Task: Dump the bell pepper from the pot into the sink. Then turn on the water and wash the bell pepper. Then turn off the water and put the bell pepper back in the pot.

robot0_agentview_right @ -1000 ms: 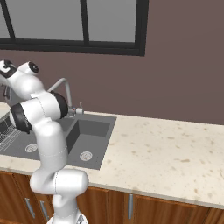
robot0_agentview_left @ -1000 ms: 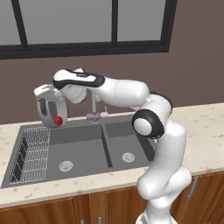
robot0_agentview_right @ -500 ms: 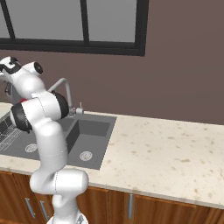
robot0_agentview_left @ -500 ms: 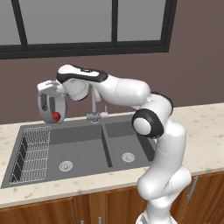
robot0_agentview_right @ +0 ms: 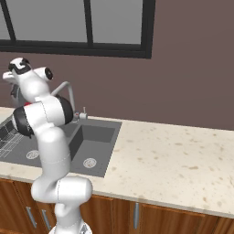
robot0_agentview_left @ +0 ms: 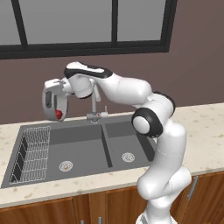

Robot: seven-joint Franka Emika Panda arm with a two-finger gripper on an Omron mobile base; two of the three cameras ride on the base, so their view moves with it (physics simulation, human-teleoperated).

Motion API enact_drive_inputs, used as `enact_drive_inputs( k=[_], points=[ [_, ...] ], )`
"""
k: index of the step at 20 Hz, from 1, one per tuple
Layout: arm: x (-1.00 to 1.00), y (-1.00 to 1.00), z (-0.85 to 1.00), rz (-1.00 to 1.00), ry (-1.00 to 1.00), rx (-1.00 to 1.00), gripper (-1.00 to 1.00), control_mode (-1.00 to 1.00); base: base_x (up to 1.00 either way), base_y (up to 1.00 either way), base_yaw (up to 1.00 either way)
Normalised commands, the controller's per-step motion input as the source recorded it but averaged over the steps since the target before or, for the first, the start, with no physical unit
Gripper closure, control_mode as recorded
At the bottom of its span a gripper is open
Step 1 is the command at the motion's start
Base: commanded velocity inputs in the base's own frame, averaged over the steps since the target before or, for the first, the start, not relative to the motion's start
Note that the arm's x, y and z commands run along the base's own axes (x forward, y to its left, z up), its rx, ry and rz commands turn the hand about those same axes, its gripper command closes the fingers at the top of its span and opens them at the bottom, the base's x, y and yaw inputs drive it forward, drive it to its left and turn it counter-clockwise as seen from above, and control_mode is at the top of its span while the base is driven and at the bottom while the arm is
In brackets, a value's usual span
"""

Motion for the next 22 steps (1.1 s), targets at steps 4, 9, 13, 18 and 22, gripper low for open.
enact_drive_inputs(
  k=[4,9,13,18,22],
  points=[
    [0.19,-0.22,0.05,0.0,0.0,0.06,1.0,-1.0,0.0,0.0,0.0],
    [0.13,-0.12,0.21,0.0,0.0,0.08,1.0,-1.0,0.0,0.0,0.0],
    [0.16,-0.11,0.27,0.0,0.0,0.09,1.0,-1.0,0.0,0.0,0.0],
    [0.11,-0.17,0.08,0.0,0.0,0.08,1.0,-1.0,0.0,0.0,0.0],
    [0.04,-0.23,0.05,0.0,0.0,0.07,1.0,-1.0,0.0,0.0,0.0]
  ],
)
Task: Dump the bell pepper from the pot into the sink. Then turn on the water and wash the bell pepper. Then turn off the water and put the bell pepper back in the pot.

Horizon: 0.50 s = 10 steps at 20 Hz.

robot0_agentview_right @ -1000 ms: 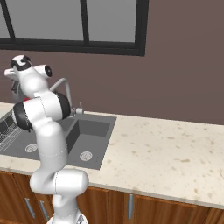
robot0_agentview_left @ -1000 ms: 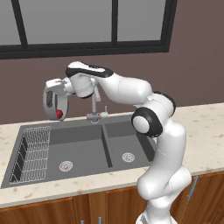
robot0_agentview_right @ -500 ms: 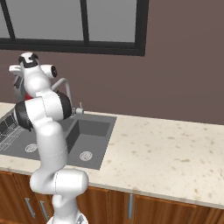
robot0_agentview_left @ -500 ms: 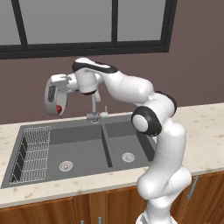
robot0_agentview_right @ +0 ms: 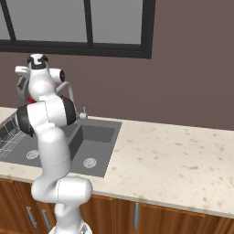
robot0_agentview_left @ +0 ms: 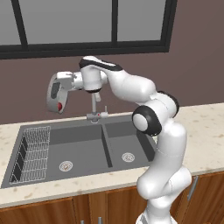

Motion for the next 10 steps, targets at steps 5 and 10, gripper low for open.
enact_drive_inputs(
  k=[5,10],
  points=[
    [0.06,-0.25,0.17,0.0,0.0,0.07,1.0,-1.0,0.0,0.0,0.0],
    [0.0,-0.31,0.2,0.0,0.0,0.08,1.0,-1.0,0.0,0.0,0.0]
  ],
)
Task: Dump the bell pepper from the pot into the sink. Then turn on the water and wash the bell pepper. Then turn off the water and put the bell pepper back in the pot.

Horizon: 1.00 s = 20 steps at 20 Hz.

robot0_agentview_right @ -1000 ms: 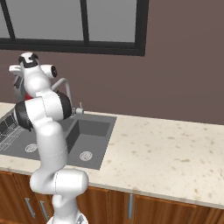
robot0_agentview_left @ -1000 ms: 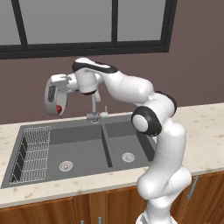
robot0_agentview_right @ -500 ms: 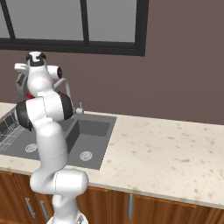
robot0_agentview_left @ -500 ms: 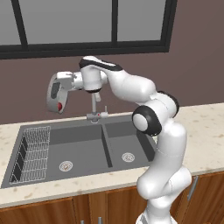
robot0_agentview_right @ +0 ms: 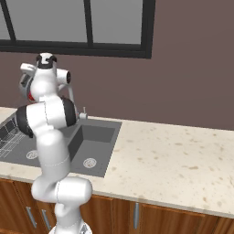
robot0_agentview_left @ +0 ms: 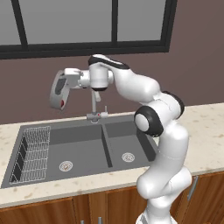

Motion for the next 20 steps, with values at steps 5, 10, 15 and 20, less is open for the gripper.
enact_drive_inputs(
  k=[5,10,15,20],
  points=[
    [0.0,-0.38,0.14,0.0,0.0,0.08,1.0,-1.0,0.0,0.0,0.0],
    [0.0,-0.26,0.11,0.0,0.0,0.11,1.0,-1.0,0.0,0.0,0.0],
    [0.11,-0.03,0.09,0.0,0.0,0.13,1.0,-1.0,0.0,0.0,0.0],
    [0.07,0.0,0.12,0.0,0.0,0.1,1.0,-1.0,0.0,0.0,0.0]
  ],
)
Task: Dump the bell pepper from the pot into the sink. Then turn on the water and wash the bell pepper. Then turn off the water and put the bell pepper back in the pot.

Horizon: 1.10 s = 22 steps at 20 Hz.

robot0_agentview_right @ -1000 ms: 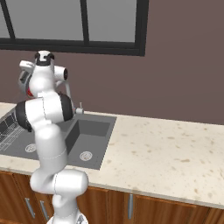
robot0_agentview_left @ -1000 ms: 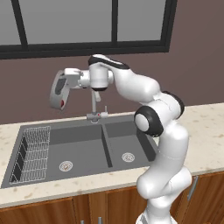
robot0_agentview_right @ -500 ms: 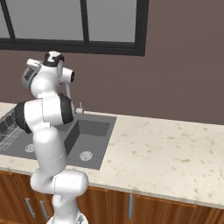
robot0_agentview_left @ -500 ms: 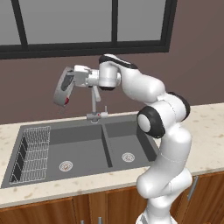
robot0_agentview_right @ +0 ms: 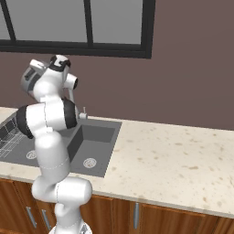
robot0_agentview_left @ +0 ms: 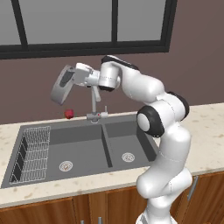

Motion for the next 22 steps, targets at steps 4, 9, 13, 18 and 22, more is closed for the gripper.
enact_drive_inputs(
  k=[4,9,13,18,22],
  points=[
    [-0.2,0.34,0.42,0.0,-0.03,0.06,1.0,-1.0,0.0,0.0,0.0],
    [-0.69,0.13,0.46,-0.03,-0.05,-0.02,1.0,-1.0,0.0,0.0,0.0],
    [-1.0,0.0,0.29,-0.1,-0.06,-0.16,1.0,-1.0,0.0,0.0,0.0],
    [-1.0,0.01,0.23,-0.12,-0.02,-0.27,1.0,-1.0,0.0,0.0,0.0],
    [-1.0,0.01,0.37,-0.1,0.0,-0.3,1.0,-1.0,0.0,0.0,0.0]
  ],
)
